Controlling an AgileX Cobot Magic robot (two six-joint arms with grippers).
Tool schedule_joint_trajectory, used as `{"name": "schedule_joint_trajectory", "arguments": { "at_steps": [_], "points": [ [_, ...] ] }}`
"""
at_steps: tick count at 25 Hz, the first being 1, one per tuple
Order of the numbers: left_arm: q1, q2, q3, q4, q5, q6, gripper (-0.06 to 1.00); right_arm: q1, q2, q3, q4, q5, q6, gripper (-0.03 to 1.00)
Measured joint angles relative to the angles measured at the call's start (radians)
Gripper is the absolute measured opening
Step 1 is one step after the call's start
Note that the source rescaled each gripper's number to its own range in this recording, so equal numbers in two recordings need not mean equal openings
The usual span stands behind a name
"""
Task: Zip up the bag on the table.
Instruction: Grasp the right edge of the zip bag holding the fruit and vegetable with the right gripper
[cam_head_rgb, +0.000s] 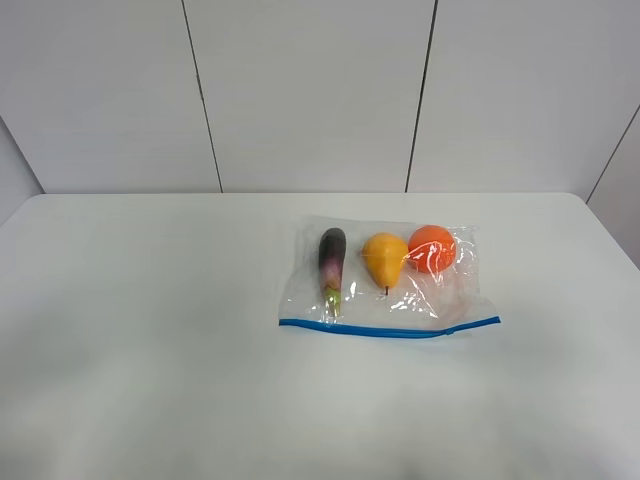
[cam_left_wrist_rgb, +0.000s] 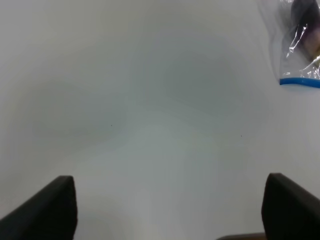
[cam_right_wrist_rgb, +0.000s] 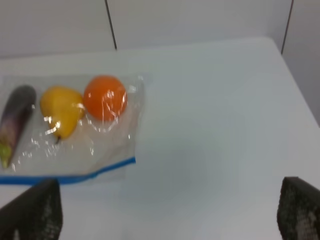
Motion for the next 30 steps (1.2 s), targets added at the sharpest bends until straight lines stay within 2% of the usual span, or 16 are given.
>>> {"name": "schedule_joint_trajectory", "arguments": {
  "at_steps": [7, 17, 23, 25, 30],
  "points": [
    [0.000, 0.000, 0.000, 0.000, 0.000, 0.000, 1.00, 0.000, 0.159, -0.028, 0.000, -0.125, 0.000, 0.92],
    [0.000, 0.000, 0.000, 0.000, 0.000, 0.000, 1.00, 0.000, 0.618, -0.052, -0.039, -0.305, 0.017, 0.87],
    [0.000, 0.000, 0.000, 0.000, 0.000, 0.000, 1.00, 0.000, 0.889, -0.052, -0.040, -0.407, 0.079, 0.87],
    [0.000, 0.000, 0.000, 0.000, 0.000, 0.000, 1.00, 0.000, 0.962, -0.052, -0.033, -0.441, 0.087, 0.87],
    [0.000, 0.000, 0.000, 0.000, 0.000, 0.000, 1.00, 0.000, 1.124, -0.052, 0.056, -0.556, 0.094, 0.87]
  ]
}}
